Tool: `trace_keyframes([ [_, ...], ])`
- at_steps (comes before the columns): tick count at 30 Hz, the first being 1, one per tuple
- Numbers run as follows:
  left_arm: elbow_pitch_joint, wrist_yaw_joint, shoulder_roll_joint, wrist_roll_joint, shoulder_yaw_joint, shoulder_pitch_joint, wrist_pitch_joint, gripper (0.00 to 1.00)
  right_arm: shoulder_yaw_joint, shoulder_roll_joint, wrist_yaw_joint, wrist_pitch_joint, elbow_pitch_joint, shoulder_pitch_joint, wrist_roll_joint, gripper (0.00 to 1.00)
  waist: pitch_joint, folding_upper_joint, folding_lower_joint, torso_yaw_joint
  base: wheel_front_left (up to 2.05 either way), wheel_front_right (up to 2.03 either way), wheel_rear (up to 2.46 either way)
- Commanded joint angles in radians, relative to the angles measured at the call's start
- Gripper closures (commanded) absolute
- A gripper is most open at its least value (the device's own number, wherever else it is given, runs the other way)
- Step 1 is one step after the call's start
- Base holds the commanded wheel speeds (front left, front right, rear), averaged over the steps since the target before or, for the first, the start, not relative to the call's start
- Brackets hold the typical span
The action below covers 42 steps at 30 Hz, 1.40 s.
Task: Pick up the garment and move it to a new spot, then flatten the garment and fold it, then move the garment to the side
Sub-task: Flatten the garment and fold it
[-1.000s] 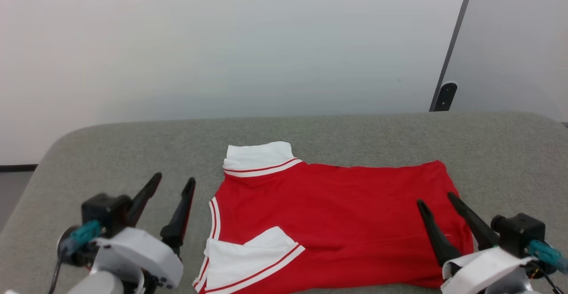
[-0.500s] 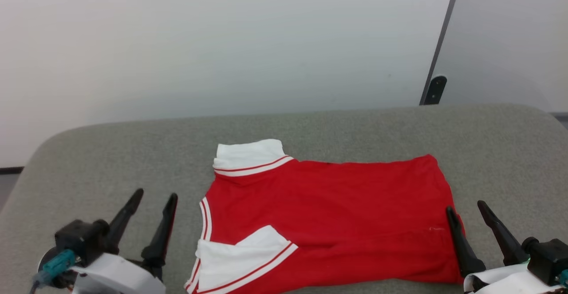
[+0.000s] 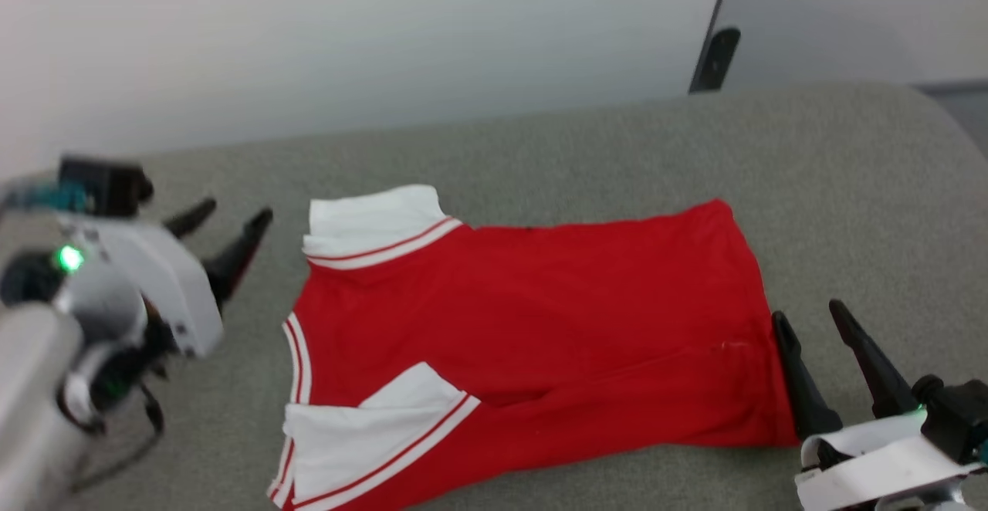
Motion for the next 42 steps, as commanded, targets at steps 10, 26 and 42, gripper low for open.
trace_keyframes([
  [10,0.155,-0.042,0.019,-0.023,-0.059,-0.330,0.368,0.00,0.003,0.004,-0.002,-0.009,-0.013,-0.082,0.008,0.00,0.249,0.0000,0.0000,-0.077,0.00,0.00,0.00],
  [26,0.376,-0.012,-0.025,0.024,-0.133,-0.631,0.671,0.00,-0.026,0.032,-0.002,-0.010,-0.073,-0.124,-0.006,0.00,0.429,0.0000,0.0000,-0.117,0.00,0.00,0.00],
  [42,0.577,0.060,-0.125,0.026,-0.227,-0.583,0.853,1.00,-0.017,0.039,-0.002,-0.010,-0.070,-0.154,-0.004,0.00,0.440,0.0000,0.0000,-0.113,0.00,0.00,0.00],
])
